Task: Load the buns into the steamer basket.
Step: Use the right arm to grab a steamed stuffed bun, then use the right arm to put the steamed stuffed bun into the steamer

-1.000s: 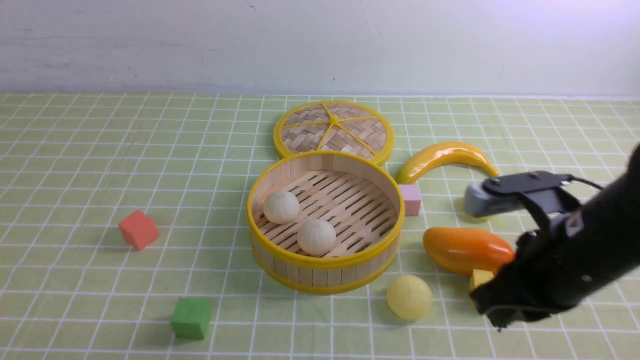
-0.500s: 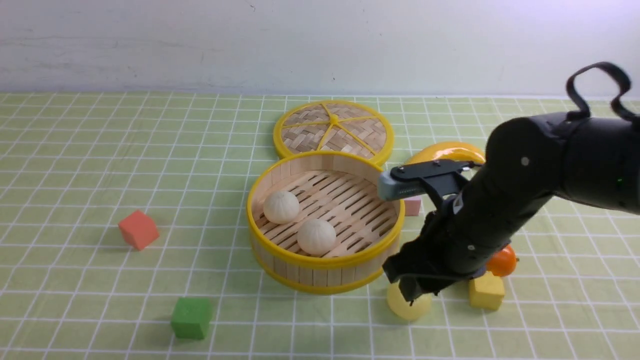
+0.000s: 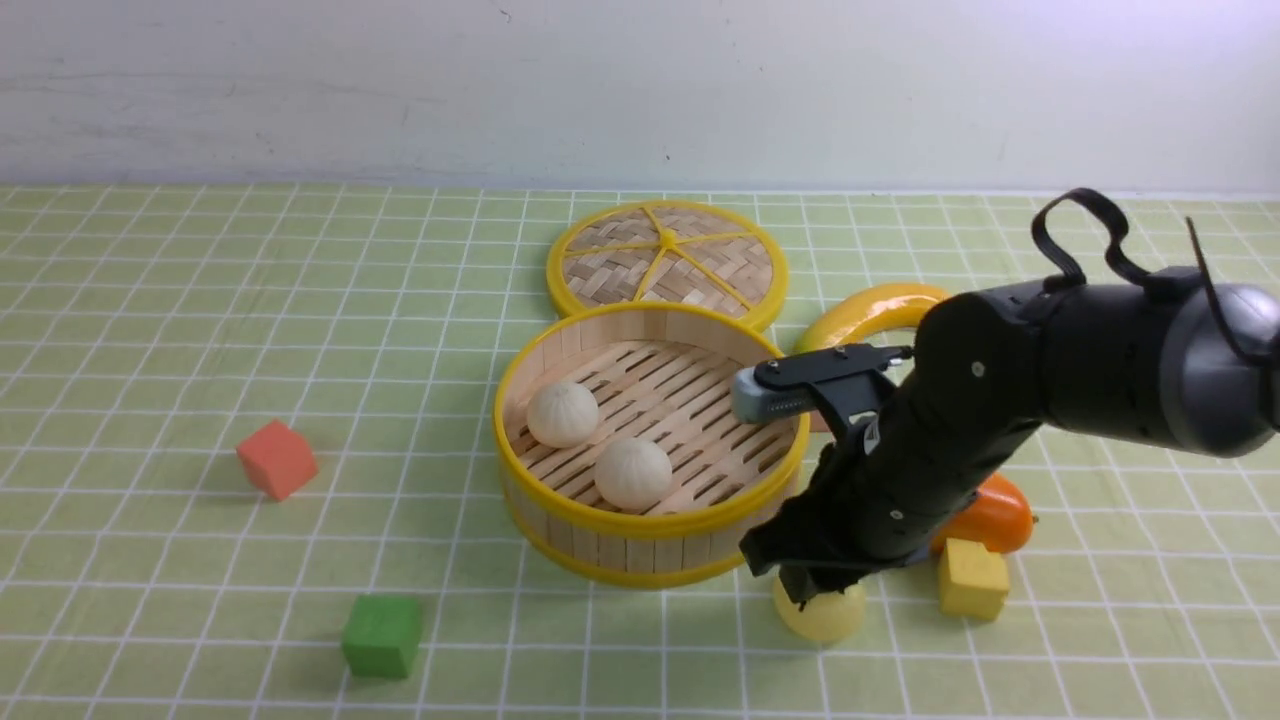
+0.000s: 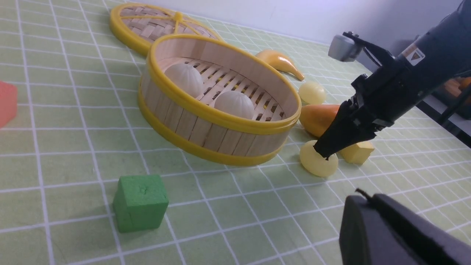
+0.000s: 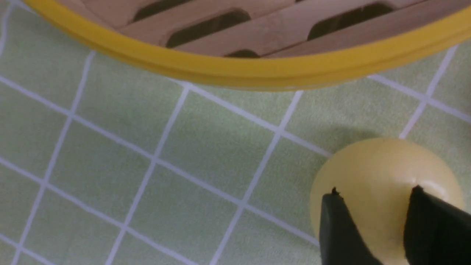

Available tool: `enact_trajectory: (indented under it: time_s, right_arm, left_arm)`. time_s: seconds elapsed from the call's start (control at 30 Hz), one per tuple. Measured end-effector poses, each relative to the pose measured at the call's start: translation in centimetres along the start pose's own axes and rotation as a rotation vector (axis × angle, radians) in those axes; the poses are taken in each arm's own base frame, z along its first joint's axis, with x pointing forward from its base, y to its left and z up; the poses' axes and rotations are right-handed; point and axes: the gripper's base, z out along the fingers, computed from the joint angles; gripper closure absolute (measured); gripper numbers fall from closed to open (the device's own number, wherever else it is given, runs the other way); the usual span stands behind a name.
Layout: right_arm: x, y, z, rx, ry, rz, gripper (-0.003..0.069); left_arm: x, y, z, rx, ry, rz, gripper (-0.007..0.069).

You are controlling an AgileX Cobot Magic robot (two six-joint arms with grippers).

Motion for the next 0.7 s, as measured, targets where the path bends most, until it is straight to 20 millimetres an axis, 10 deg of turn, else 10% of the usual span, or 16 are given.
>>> enact_trajectory:
  time_s: [0.47, 0.7]
  right_arm:
    - [0.0, -0.1, -1.1, 0.032, -0.006, -0.05, 0.0659]
    - [-0.8, 1.2, -7.6, -0.025, -0.157, -0.06, 0.0659]
  left_arm:
    - [0.0, 0.0, 0.0, 0.0, 0.0, -0.001, 0.0623]
    - [0.0, 0.0, 0.0, 0.0, 0.0, -0.002, 0.0617]
